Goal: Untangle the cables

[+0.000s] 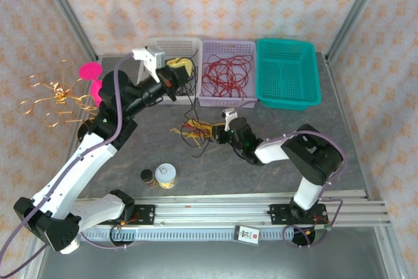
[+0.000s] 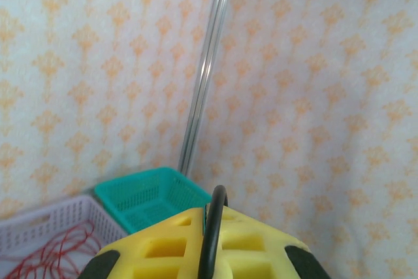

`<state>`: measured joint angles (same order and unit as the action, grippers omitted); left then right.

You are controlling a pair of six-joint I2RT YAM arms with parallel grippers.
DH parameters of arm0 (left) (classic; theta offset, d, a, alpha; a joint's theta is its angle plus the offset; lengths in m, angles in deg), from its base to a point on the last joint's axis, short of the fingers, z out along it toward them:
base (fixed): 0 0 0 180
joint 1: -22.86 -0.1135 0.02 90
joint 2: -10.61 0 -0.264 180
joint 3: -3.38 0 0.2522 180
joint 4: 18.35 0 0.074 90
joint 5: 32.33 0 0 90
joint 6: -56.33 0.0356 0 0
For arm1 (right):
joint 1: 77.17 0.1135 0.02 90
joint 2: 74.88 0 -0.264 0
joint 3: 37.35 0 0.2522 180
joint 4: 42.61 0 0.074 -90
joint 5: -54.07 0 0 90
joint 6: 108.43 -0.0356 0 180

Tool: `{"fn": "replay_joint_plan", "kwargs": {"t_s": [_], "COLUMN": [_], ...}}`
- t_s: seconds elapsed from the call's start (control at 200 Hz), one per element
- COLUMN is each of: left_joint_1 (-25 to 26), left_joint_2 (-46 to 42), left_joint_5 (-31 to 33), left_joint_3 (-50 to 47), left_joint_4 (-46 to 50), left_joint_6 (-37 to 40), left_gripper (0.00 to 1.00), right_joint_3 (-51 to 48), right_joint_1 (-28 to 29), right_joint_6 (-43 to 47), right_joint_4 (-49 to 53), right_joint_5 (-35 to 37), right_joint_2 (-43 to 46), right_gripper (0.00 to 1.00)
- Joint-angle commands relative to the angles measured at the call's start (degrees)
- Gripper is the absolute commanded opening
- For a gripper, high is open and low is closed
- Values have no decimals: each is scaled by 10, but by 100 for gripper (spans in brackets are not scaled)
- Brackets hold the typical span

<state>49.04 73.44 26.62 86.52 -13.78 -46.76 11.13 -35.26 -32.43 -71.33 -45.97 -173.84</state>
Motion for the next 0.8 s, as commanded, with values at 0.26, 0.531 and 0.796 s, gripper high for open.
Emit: {"fn": "replay_joint_plan", "kwargs": {"t_s": [0.26, 0.531, 0.796], "left_joint_1": [5, 5, 4], "left_joint_2": [39, 85, 142], "left_joint_5": [85, 193, 239], "left_joint_3": [156, 257, 372], "left_joint_4": [99, 92, 75], "left_joint_6": [47, 109, 140], "left_gripper": [0, 0, 0], "right_joint_3": [-56, -81, -50], "right_joint_1": [-10, -13, -13], "right_joint_6": [6, 18, 54], "right_joint_4": [-11, 34, 72], "right_joint_5": [37, 46, -84], "right_joint_2": [66, 138, 225], "right_gripper": [21, 25, 36]}}
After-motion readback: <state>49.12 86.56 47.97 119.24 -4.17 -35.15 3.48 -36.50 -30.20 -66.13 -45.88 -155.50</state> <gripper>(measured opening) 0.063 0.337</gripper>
